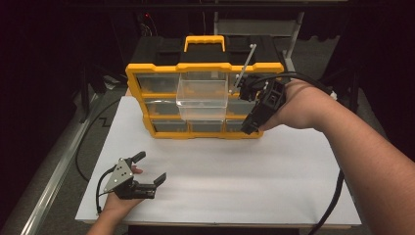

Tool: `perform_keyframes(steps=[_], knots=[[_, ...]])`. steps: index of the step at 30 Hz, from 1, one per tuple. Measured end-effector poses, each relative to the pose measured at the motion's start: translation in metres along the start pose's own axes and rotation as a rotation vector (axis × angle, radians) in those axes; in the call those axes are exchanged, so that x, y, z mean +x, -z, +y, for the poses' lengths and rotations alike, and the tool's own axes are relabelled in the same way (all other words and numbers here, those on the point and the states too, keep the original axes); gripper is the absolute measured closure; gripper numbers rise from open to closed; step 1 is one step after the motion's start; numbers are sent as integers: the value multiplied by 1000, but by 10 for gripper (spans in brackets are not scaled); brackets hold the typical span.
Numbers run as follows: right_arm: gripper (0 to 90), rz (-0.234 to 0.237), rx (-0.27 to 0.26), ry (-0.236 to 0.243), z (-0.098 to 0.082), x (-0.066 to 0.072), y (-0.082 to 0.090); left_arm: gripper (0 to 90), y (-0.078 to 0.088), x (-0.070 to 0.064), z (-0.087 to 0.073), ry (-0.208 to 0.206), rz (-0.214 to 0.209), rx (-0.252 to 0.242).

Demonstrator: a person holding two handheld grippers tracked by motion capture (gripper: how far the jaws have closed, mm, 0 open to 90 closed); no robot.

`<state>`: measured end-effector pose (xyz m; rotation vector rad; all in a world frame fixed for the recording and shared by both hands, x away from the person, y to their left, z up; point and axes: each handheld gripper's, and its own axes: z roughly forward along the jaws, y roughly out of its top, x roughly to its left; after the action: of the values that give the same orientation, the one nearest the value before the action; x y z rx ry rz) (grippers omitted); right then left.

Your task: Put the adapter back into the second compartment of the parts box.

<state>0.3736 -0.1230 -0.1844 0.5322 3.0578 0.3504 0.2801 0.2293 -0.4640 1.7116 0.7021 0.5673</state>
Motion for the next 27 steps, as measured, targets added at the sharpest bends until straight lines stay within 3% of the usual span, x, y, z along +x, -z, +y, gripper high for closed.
perform_keyframes(steps=[17,27], knots=[[772,-19,-39,6,19,-7,36,2,1,0,0,4,1,-6],[772,-25,-47,20,36,-9,45,2,1,1,0,16,1,-10]])
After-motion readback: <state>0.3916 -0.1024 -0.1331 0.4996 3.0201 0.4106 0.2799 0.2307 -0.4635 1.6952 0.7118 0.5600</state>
